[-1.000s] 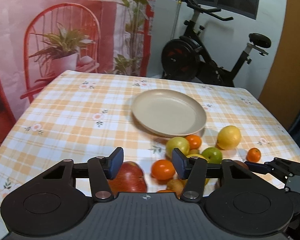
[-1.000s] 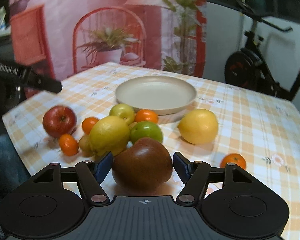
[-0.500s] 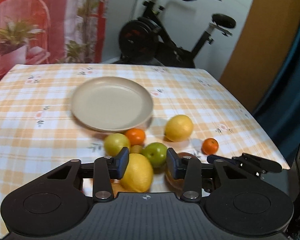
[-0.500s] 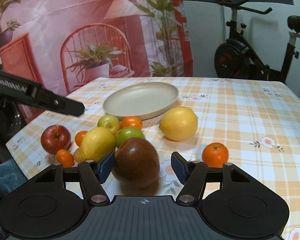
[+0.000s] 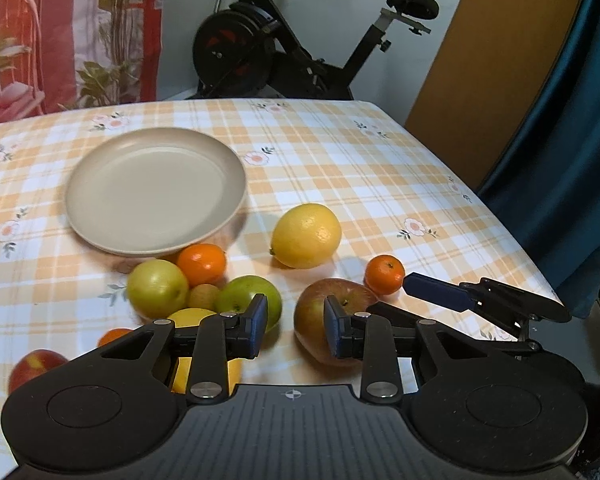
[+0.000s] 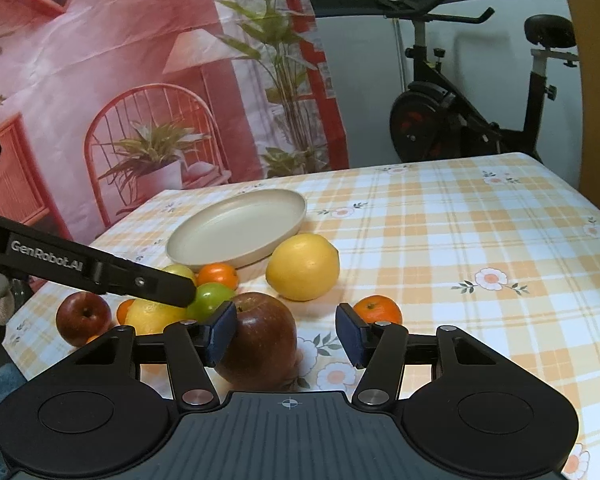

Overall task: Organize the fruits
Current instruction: 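Close the left tool around the dark red apple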

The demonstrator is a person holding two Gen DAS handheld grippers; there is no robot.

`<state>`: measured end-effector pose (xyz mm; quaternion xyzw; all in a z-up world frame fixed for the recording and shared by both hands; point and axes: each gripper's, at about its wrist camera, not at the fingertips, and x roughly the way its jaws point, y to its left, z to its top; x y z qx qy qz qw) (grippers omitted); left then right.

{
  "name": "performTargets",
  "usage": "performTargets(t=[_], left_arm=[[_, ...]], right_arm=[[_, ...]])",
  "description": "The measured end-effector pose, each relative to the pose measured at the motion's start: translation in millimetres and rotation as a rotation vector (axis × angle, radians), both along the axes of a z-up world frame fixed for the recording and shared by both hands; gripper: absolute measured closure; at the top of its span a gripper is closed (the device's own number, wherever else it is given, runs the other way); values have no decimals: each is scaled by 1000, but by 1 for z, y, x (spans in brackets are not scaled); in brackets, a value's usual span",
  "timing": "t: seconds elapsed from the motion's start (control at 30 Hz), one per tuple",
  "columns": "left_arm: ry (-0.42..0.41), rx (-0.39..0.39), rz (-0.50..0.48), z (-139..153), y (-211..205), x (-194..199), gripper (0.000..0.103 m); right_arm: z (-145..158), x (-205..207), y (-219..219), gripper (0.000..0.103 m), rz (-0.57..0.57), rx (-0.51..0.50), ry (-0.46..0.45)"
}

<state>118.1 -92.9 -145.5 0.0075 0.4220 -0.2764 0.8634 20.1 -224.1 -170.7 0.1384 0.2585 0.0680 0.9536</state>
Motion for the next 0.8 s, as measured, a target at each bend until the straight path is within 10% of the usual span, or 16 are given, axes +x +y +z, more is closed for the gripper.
performTargets(t=[0.8], left_arm=[[111, -78, -28, -21, -20, 25, 70]], right_arm=[[3, -5, 8, 48, 7, -80, 19]])
